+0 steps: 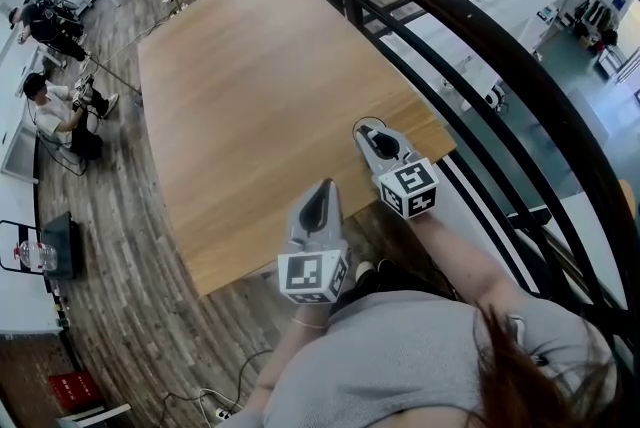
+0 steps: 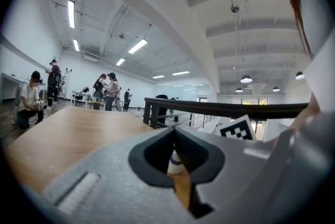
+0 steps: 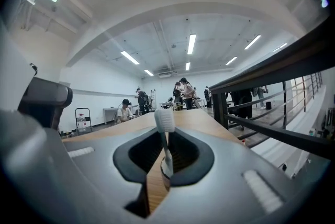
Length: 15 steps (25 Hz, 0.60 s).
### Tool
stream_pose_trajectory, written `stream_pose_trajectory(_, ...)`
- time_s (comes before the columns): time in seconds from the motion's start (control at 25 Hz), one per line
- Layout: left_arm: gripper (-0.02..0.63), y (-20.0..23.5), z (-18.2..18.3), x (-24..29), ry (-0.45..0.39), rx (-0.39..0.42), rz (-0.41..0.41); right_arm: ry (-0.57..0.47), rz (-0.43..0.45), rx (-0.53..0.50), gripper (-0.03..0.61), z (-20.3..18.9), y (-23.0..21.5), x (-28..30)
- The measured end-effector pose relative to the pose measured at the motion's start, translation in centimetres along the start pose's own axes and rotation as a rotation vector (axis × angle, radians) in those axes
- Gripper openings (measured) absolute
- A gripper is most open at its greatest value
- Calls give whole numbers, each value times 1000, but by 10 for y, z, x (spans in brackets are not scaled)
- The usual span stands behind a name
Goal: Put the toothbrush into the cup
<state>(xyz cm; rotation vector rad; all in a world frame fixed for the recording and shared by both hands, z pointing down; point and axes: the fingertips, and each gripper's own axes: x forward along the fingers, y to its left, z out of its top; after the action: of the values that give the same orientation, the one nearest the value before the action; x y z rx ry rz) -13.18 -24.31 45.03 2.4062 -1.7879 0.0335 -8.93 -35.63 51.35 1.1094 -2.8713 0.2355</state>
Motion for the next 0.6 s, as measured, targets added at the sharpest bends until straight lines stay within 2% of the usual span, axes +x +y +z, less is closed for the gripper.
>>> stream_pose_trajectory(0.28,3,1,0,-1,8,2,-6,-30,-64,106,15,-2,-32,-7)
stream_pose_trajectory(0.6,3,-3,0,1,9,-1,-13,-31,-119,168,37,-10,-55,-17)
